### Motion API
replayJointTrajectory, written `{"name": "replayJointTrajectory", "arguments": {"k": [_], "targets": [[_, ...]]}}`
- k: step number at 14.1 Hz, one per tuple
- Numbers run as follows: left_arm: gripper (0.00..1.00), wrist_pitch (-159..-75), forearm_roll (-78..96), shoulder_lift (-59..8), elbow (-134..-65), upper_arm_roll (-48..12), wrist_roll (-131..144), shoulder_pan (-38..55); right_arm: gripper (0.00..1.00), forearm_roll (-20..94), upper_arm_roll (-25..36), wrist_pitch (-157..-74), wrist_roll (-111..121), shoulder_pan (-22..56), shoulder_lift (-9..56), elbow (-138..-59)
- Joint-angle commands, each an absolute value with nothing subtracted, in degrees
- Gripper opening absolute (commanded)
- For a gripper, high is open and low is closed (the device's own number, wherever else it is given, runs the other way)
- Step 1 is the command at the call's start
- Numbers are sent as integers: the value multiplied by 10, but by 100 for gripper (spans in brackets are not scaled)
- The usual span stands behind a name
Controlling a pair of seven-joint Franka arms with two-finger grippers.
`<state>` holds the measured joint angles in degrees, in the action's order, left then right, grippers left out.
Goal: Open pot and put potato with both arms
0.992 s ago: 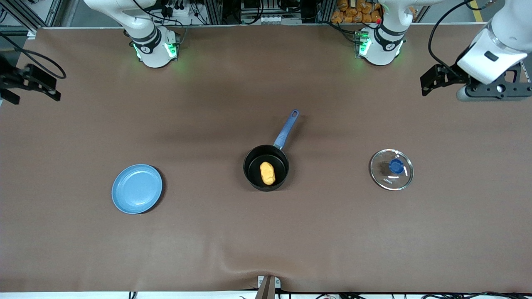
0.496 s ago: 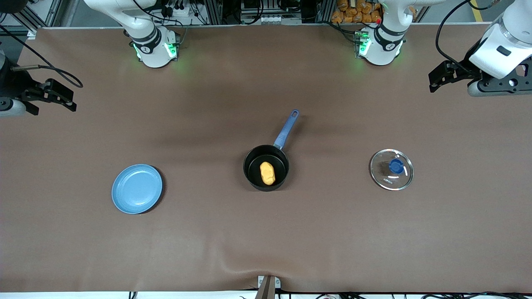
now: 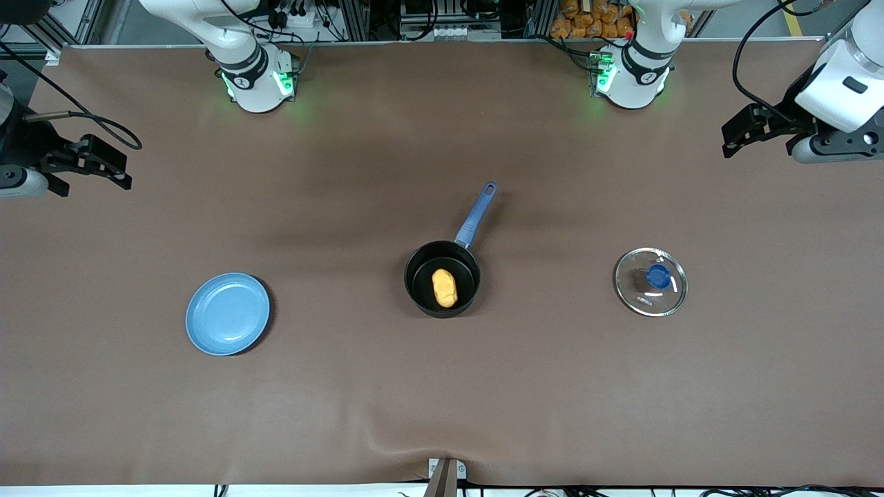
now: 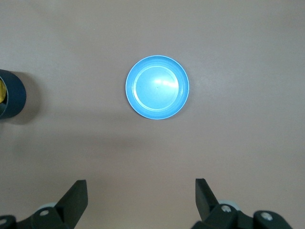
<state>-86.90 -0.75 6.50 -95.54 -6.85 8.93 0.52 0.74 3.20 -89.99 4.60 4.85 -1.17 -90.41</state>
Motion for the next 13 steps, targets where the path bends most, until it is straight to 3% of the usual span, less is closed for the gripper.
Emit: {"name": "replayJointTrajectory", "arguments": {"k": [1,13], "targets": [[100,-853,-25,54,-928,-69,89,2,100,7,30,-892,41,51,-5,-889],[100,-838,-25,54,-921,-75,84,5,100,-11,32,-826,11,48,-11,-842]]}}
